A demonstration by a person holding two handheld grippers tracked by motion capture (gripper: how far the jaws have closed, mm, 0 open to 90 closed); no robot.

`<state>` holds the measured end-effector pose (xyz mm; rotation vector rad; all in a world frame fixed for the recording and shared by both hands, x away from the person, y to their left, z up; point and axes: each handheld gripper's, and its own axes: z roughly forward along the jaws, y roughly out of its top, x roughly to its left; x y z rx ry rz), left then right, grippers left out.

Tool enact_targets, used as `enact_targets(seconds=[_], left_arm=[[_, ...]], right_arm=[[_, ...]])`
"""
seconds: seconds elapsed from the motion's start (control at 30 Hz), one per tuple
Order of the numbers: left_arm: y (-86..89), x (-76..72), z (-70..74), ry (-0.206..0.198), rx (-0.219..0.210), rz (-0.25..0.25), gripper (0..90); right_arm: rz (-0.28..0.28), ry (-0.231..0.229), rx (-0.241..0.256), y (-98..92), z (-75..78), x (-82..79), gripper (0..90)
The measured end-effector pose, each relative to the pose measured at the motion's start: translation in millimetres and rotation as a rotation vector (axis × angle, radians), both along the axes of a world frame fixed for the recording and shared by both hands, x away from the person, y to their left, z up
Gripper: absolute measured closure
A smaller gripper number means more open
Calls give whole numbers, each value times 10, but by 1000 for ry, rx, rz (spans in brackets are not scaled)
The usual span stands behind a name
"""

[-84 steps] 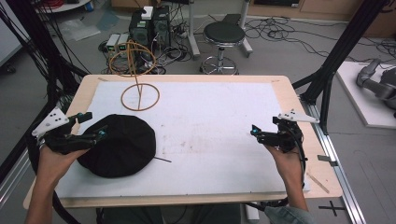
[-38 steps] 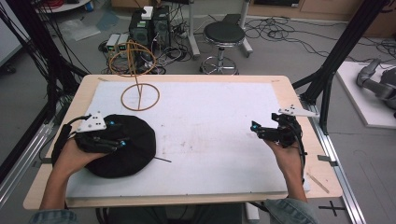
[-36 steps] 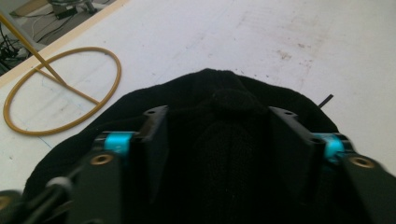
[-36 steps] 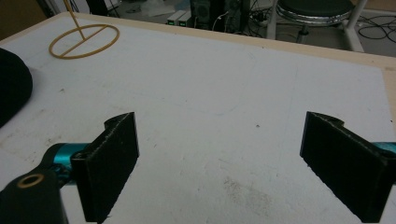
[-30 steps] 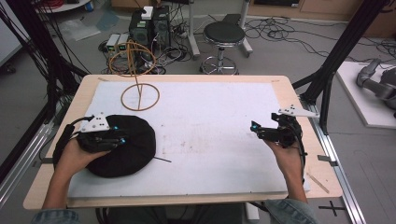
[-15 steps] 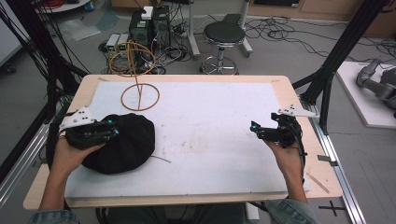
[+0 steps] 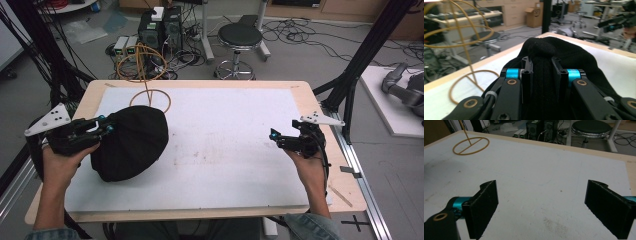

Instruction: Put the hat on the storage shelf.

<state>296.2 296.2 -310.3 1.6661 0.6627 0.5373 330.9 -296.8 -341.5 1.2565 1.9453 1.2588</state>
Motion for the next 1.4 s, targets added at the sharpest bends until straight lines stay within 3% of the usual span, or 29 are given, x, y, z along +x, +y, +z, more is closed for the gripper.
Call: enact_targets(seconds=[0.27,0.5,0.73,0.93,1.17,1.4], left_arm=[[83,-59,139,-74,-31,78,740],[120,-35,299,-145,-79,111,741],[119,104,452,-151,-74,126,741],[191,181,572,-171,-110,164,741],[221,316,746,-187,-91,197,741],[255,520,869,-203,-103,242,741]], right_arm=[[-6,0,3,-23,13,-16,113],[-18,-8,8,-45,45,-43,113],[-19,-5,1,-36,43,-56,113],[-21,-5,4,-61,38,-73,113],[-16,-11,1,-52,36,-74,113],[-21,-11,9,-62,51,-98,113]])
